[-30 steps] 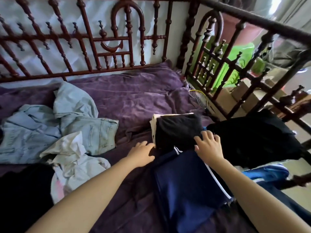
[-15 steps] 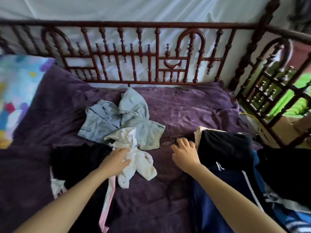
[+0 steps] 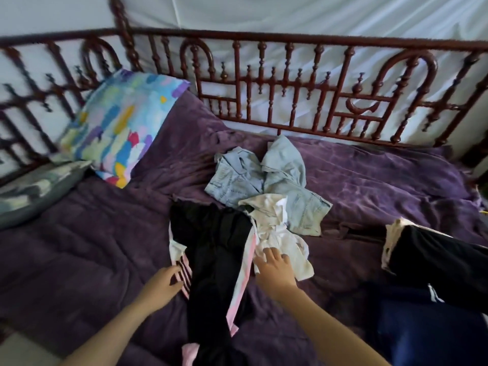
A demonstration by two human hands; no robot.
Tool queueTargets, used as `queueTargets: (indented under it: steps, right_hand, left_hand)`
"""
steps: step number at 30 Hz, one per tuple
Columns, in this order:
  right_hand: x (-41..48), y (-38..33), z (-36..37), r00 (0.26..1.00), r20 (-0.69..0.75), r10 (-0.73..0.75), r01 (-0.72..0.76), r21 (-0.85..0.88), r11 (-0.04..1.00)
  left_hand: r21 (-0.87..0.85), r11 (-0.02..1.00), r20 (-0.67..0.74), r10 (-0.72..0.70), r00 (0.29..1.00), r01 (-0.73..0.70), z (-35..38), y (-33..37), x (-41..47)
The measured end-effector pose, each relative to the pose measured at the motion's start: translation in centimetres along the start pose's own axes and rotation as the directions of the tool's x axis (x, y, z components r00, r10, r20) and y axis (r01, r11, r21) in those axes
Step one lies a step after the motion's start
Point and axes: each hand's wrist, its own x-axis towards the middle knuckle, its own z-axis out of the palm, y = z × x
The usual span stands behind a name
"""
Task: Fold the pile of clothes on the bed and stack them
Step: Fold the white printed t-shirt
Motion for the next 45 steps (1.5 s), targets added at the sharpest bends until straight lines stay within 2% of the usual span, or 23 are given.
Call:
queueTargets:
  steps: [5, 8, 12, 16, 19, 25, 27, 31, 35, 38, 41, 45]
  right_hand:
    - [0.1, -2.4, 0.7, 0.989, 0.108, 0.101, -0.102, 0.008, 0.995]
    - [0.4, -3.4, 0.8, 0.951, 0.252, 0.177, -0.191, 0.035, 0.981]
    - [0.7, -5.2, 2.2, 0.886, 0.325, 0.332, -0.365, 0.044, 0.93]
    - [1.1, -7.7, 2.6, 0.785, 0.383, 0.487, -0.551, 0.071, 0.832]
    - [0.8, -8.8, 2.7, 0.716, 0.421, 0.557, -0.651, 0.114, 0.751]
    - [2.9, -5.4, 1.9, 0.577, 0.468, 0.669, -0.795, 0.136, 0.591]
    - [4.9, -4.1, 2.0, 0.558, 0.471, 0.683, -0.821, 0.193, 0.537]
    - [9.0, -1.6, 3.8, 0.568, 0.517, 0.641, -0.822, 0.317, 0.473]
    - [11.7, 0.4, 7.1, 0.539, 0.571, 0.619, -0.838, 0.437, 0.326]
    - [13.5, 1.6, 9.8, 0.478, 0.597, 0.644, -0.855, 0.484, 0.186]
    - [14.9, 1.8, 12.5, 0.41, 0.604, 0.683, -0.864, 0.497, 0.08]
    - [14.8, 1.9, 15.9, 0.389, 0.595, 0.703, -0.885, 0.453, 0.106]
  left_hand:
    - [-0.051, 0.999, 0.06, -0.008, 0.998, 0.011, -0.8, -1.4, 0.3]
    - [-0.082, 0.996, 0.069, 0.039, 0.997, -0.033, -2.1, -2.9, 2.6]
    - [-0.084, 0.989, 0.075, 0.126, 0.989, -0.119, -4.6, -3.8, 5.8]
    - [-0.097, 0.977, 0.126, 0.203, 0.971, -0.192, -6.2, -4.8, 8.8]
    - [-0.13, 0.972, 0.179, 0.216, 0.96, -0.195, -6.3, -4.6, 9.9]
    - [-0.146, 0.958, 0.216, 0.274, 0.937, -0.247, -6.1, -1.5, 11.9]
    - [-0.144, 0.955, 0.196, 0.283, 0.939, -0.258, -6.6, -0.4, 13.0]
    - [-0.158, 0.959, 0.149, 0.258, 0.955, -0.235, -7.3, 2.0, 15.4]
    - [-0.16, 0.962, 0.111, 0.239, 0.965, -0.22, -7.9, 3.7, 18.3]
    - [-0.177, 0.967, 0.093, 0.2, 0.975, -0.181, -7.6, 4.0, 20.0]
    - [-0.171, 0.979, 0.135, 0.135, 0.982, -0.112, -6.3, 3.2, 21.0]
    - [-0.173, 0.984, 0.197, 0.08, 0.977, -0.045, -4.5, 2.0, 21.0]
